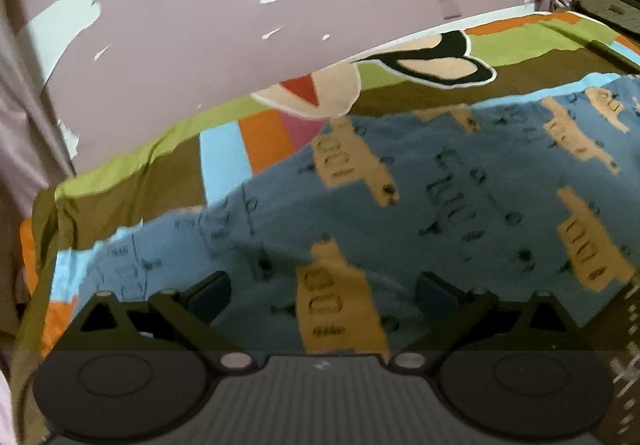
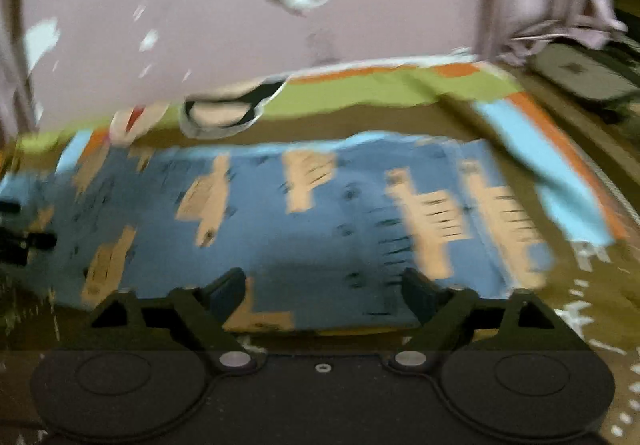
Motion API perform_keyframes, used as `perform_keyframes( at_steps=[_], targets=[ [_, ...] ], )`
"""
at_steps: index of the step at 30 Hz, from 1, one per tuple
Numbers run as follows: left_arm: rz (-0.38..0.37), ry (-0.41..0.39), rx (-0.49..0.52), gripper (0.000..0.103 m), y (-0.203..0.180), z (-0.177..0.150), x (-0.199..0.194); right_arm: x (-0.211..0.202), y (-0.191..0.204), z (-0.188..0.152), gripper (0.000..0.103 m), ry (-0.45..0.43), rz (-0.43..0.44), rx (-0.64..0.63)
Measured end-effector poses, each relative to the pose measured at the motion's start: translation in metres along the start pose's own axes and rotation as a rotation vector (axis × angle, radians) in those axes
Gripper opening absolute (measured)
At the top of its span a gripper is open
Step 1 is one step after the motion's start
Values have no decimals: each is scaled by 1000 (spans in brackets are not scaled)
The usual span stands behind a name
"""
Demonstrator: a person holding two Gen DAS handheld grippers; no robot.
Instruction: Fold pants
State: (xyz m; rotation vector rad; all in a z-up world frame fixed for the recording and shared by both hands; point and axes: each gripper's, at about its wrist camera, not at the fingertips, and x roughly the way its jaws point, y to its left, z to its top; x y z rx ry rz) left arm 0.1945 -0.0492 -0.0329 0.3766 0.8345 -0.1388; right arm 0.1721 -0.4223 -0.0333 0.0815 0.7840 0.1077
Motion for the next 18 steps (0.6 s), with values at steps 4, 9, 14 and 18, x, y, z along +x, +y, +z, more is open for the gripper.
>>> perform_keyframes(
  at_steps=[4, 9, 14, 18],
  targets=[
    [-69, -65, 118, 101, -33, 40, -20, -17, -28, -6, 99, -57, -49, 159],
    [-253, -80, 388, 101, -118, 107, -34, -9, -58, -14, 99, -34, -57, 307],
    [-349, -115, 656, 101, -213, 143, -33, -6, -79, -14, 99, -39, -84, 375],
    [-375, -174, 724, 101, -260, 156, -17, -1, -97, -15, 96, -24, -120, 404]
  ],
)
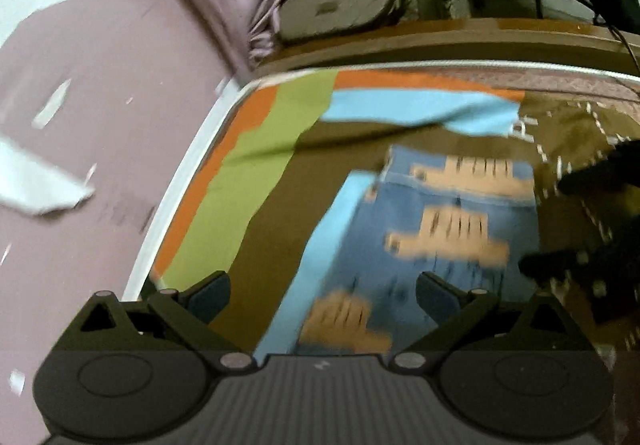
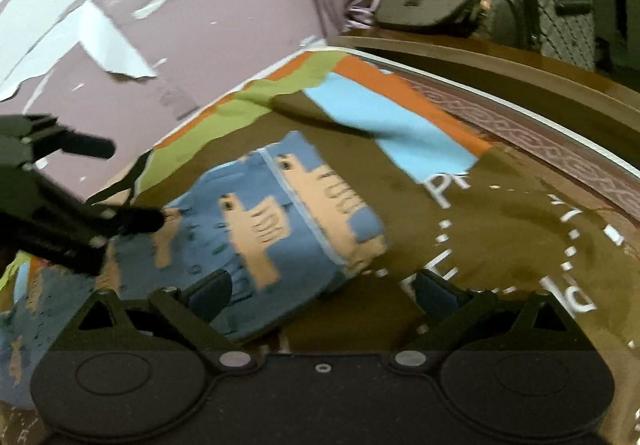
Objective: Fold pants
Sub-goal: 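Fold the pants bundle over with the right gripper while the left gripper holds it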
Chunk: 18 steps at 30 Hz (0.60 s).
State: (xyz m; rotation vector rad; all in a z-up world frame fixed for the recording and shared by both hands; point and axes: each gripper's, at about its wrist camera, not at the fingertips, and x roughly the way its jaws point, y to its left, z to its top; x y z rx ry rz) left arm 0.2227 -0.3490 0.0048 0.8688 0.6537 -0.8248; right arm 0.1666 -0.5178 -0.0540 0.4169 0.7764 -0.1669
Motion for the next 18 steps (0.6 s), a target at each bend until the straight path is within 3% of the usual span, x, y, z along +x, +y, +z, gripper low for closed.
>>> perform_keyframes(
  at_steps=[8, 11, 14, 18],
  targets=[
    [1, 2, -47, 100, -1, 3, 49, 10, -11, 10, 67, -18, -21, 24],
    [8, 14, -43, 100, -1, -4, 56, 11, -11, 11, 59, -24, -26, 37],
    [4, 19, -74, 101, 2, -6, 59, 13, -14, 13, 44, -29, -21, 66],
    [0, 30, -98, 101, 3, -5, 60, 14, -16, 12, 34, -34, -16, 93]
  ],
)
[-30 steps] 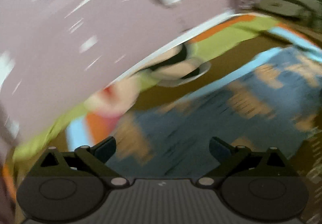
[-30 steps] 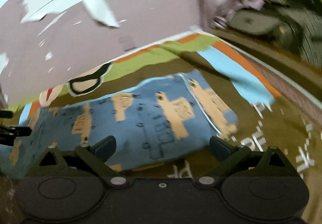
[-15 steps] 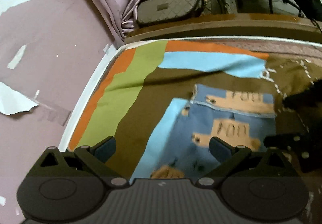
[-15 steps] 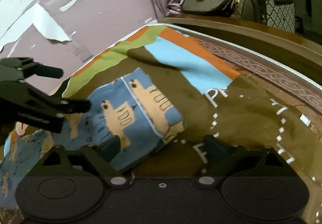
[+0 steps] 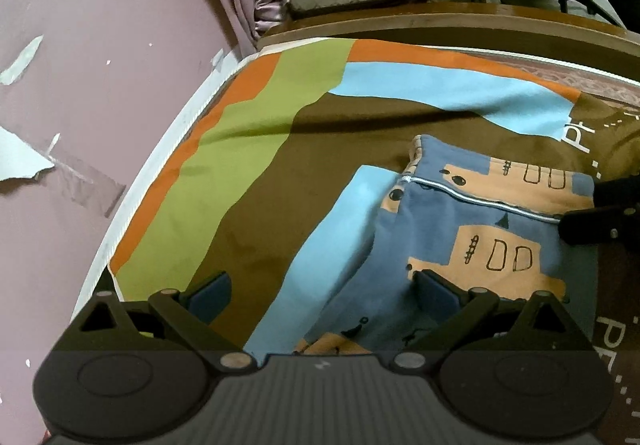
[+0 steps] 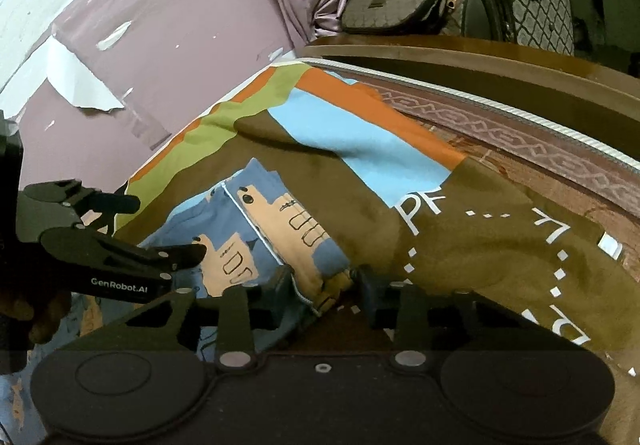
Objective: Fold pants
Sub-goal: 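Fold the pants bundle over with the right gripper while the left gripper holds it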
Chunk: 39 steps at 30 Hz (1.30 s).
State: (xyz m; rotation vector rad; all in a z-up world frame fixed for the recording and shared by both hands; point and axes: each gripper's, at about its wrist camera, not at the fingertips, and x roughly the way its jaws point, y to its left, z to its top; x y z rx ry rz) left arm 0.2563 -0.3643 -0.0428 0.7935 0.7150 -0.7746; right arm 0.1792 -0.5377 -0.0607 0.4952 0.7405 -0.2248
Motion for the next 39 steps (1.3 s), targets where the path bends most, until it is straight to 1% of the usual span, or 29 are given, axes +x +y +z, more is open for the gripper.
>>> perform_keyframes(
  at_steps=[2, 3, 6, 8, 9, 11, 12, 15, 17, 19, 22, 24, 28, 30, 33, 34, 36, 37, 39],
  targets=[
    [0, 5, -5, 101, 0, 1, 0, -1, -1, 0, 23, -4, 7, 7],
    [0, 8, -11, 101, 1, 1, 0, -2, -2, 0, 21, -9, 22, 19],
    [-8, 15, -41, 101, 6, 3, -4, -6, 3, 0, 18, -32, 27, -6],
    [-32, 14, -96, 101, 14, 4, -12, -12, 11, -2, 17, -62, 18, -59],
    [-47, 13, -127, 101, 19, 5, -15, -15, 17, -3, 17, -82, 8, -107],
    [-97, 10, -211, 100, 32, 8, -25, -19, 30, -6, 17, -114, -6, -197],
    [-137, 8, -258, 100, 39, 10, -29, -20, 35, -8, 17, -125, -12, -236],
    [-248, 30, -344, 95, 48, 23, -35, -22, 51, -14, 17, -155, -43, -351],
    [-305, 54, -367, 92, 47, 34, -34, -23, 60, -20, 17, -176, -63, -437],
    [-355, 80, -377, 92, 43, 47, -34, -24, 69, -25, 17, -198, -72, -521],
    [-393, 128, -384, 92, 35, 61, -29, -26, 83, -36, 17, -221, -74, -634],
    [-394, 167, -388, 91, 29, 69, -22, -25, 91, -43, 17, -227, -73, -698],
    [-337, 273, -393, 84, 17, 79, -5, -24, 102, -52, 17, -228, -66, -779],
    [-320, 298, -394, 83, 13, 81, 1, -24, 106, -56, 17, -226, -64, -809],
    [-282, 340, -368, 77, 6, 81, 8, -24, 110, -60, 17, -223, -58, -838],
    [-274, 350, -357, 73, 2, 80, 10, -24, 112, -61, 17, -223, -55, -848],
    [-259, 363, -338, 61, -2, 79, 11, -25, 113, -63, 17, -223, -48, -863],
    [-253, 371, -330, 53, -3, 78, 12, -25, 114, -63, 17, -222, -46, -868],
    [-249, 374, -339, 49, -2, 75, 11, -25, 116, -65, 17, -219, -40, -876]
  ],
)
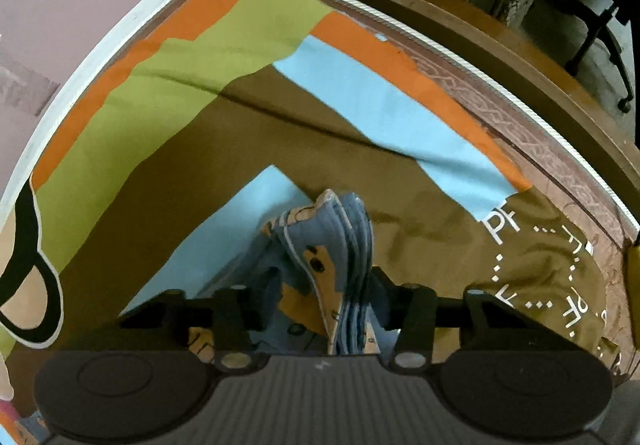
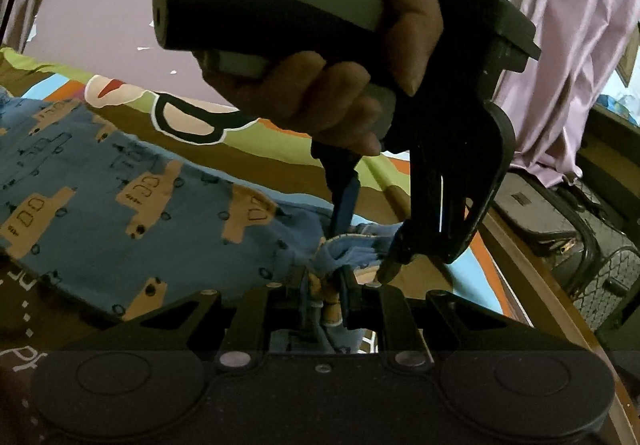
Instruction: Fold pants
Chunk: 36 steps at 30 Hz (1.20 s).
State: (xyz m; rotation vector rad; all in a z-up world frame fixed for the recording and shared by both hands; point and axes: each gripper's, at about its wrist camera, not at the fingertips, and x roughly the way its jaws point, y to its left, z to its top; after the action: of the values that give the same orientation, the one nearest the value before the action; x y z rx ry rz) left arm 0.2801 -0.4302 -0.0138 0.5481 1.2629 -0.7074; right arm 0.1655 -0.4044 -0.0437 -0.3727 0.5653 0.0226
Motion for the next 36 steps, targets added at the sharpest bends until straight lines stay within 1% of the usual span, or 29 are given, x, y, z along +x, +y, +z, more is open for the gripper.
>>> perform_keyframes(
  at_steps=[2, 3, 5, 8, 10, 12, 15, 18, 21, 26, 30, 33, 36],
  targets=[
    [-7, -4, -15, 39, 3, -1, -2, 0, 0, 0, 17, 1, 5, -2],
    [-13, -6, -22, 35, 5, -2, -3, 0, 0, 0, 17, 2, 6, -3],
    [-34, -9, -33, 17, 8, -3, -5, 0, 0, 0, 16, 2, 8, -3],
    [-64, -31, -46, 14, 15, -8, -12, -4, 0, 1, 15, -13, 11, 4],
    [-94, -61, -59, 12, 21, -15, -23, -9, 0, 2, 15, -33, 13, 9],
    [-142, -94, -98, 12, 32, -25, -35, -15, 2, 4, 14, -58, 18, 6],
    [-199, -149, -153, 11, 50, -43, -54, -32, 7, 12, 14, -121, 32, 4],
    [-251, -222, -215, 11, 73, -73, -76, -50, 18, 21, 14, -190, 44, -36],
    [-282, -278, -281, 11, 102, -109, -93, -61, 34, 31, 14, -222, 91, -73],
    [-283, -332, -371, 11, 148, -178, -105, -73, 78, 45, 14, -203, 200, -121],
    [-308, -363, -448, 11, 181, -227, -89, -74, 120, 49, 13, -162, 267, -180],
    [-326, -393, -500, 11, 200, -250, -68, -62, 146, 49, 13, -121, 282, -218],
    [-344, -426, -537, 12, 214, -269, -49, -52, 162, 50, 13, -85, 279, -236]
  ],
)
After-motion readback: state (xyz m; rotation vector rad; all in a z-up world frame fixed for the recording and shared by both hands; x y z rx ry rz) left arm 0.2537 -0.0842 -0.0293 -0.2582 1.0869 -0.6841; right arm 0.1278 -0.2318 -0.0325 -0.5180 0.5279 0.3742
